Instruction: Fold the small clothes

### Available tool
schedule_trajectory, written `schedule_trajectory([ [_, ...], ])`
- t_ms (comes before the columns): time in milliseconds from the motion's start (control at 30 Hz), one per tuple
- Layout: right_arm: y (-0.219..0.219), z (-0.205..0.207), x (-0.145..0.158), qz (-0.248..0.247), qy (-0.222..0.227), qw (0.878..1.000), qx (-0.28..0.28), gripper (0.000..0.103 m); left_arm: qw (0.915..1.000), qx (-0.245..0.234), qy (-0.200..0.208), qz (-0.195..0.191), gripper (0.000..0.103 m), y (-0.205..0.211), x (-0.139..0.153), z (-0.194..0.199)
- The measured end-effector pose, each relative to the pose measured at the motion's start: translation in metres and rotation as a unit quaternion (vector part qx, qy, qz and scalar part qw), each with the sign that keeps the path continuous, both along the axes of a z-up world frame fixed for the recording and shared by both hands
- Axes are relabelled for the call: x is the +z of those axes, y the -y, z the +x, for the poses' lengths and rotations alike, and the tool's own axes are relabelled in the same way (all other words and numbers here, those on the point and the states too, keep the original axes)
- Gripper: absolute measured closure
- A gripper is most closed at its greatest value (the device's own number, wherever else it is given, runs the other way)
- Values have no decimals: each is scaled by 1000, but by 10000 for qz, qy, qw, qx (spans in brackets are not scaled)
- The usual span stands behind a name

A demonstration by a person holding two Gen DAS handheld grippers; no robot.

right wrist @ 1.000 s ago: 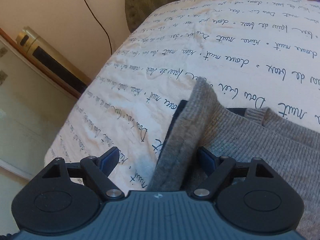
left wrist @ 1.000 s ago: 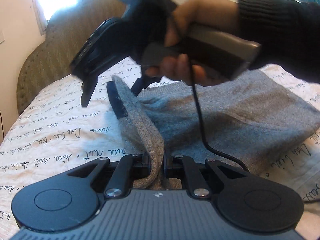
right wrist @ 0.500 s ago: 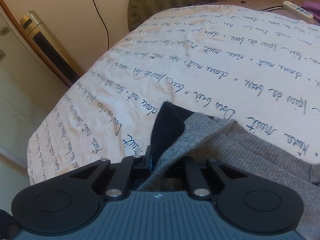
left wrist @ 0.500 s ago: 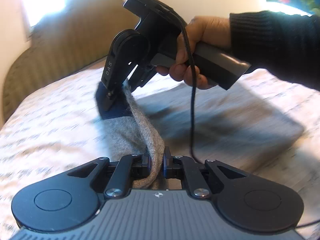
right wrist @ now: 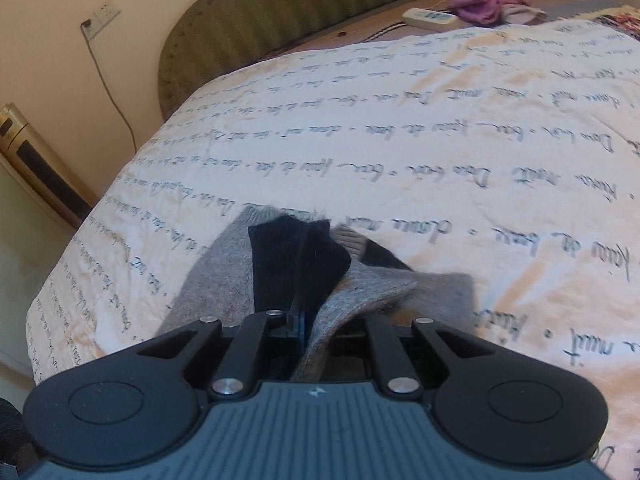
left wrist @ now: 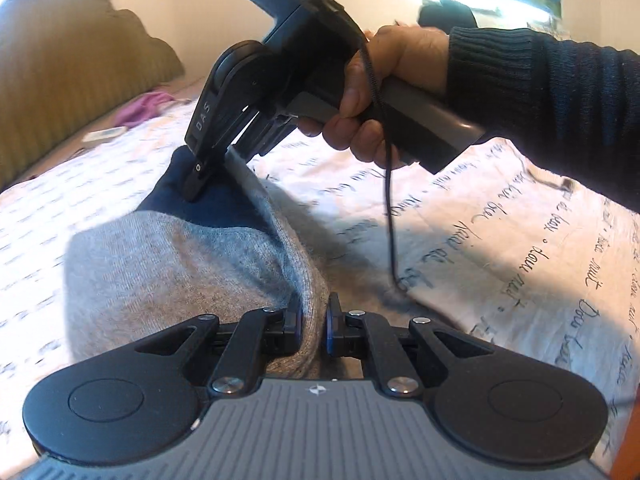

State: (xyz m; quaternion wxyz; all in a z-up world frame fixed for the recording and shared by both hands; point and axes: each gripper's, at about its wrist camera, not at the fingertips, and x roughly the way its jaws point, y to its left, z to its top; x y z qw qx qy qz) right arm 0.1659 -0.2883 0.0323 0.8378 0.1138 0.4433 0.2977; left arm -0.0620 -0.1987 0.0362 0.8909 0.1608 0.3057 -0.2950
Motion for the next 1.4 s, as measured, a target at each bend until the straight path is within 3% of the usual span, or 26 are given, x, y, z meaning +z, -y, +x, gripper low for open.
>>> schedule_trajectory([
  [200,34,1,-22,469,-66,9987,-169,93,9996,-121,-180,171,92,24,-14,7],
  [267,41,4,-32,600,-147,9977,-264,93,9997,-162,-188,70,84,27,-18,7],
  [300,46,4,-36,739,-206,9964,-363,87,9997,-189,-144,0,83,26,-18,8],
  [400,64,-4,-39,1136,-351,9897,-798,73,9991,-357,-93,-192,57,8,-11,2],
  [467,82,-26,-29,1280,-129,9842,-1215,66,9984,-346,46,-448,29,-22,4,-5],
  [567,102,-77,-13,1489,298,9762,-1549,30,9920,112,375,-1204,3,-87,26,-15],
  [633,100,-109,-15,1542,169,9780,-1397,29,9837,626,310,-1657,0,-134,33,-8],
  [733,90,-144,-28,1403,-190,9816,-1284,29,9640,1561,-567,-2075,4,-188,20,26],
  [800,82,-157,-39,1477,-455,9804,-1223,29,9333,2040,-1493,-2551,5,-217,-1,51],
  [867,74,-162,-48,1536,-696,9786,-1177,29,8917,2052,-2535,-3138,6,-231,-24,71],
  [900,69,-165,-51,1516,-770,9783,-1181,29,8775,1990,-2840,-3313,6,-231,-33,74],
  [933,63,-168,-50,1445,-775,9793,-1186,29,8749,1910,-2879,-3395,5,-228,-34,72],
  [1000,58,-174,-43,1218,-661,9831,-1192,31,8917,1717,-2721,-3184,4,-218,-30,64],
  [1133,61,-188,-22,725,-250,9868,-1429,38,9151,1508,-2557,-2730,5,-199,-28,55],
  [1200,65,-194,-14,898,-186,9853,-1443,38,9317,1494,-2206,-2470,5,-189,-25,43],
  [1233,66,-198,-12,1028,-186,9849,-1381,38,9461,1422,-1873,-2227,6,-181,-20,33],
  [1300,58,-201,-12,988,-176,9879,-1180,42,9842,1065,-686,-1239,7,-159,-9,-2],
  [1333,54,-202,-13,900,-208,9896,-1105,46,9934,818,-145,-792,8,-148,-7,-18],
  [1400,46,-203,-18,754,-266,9921,-969,66,9967,190,783,96,9,-125,-11,-52],
])
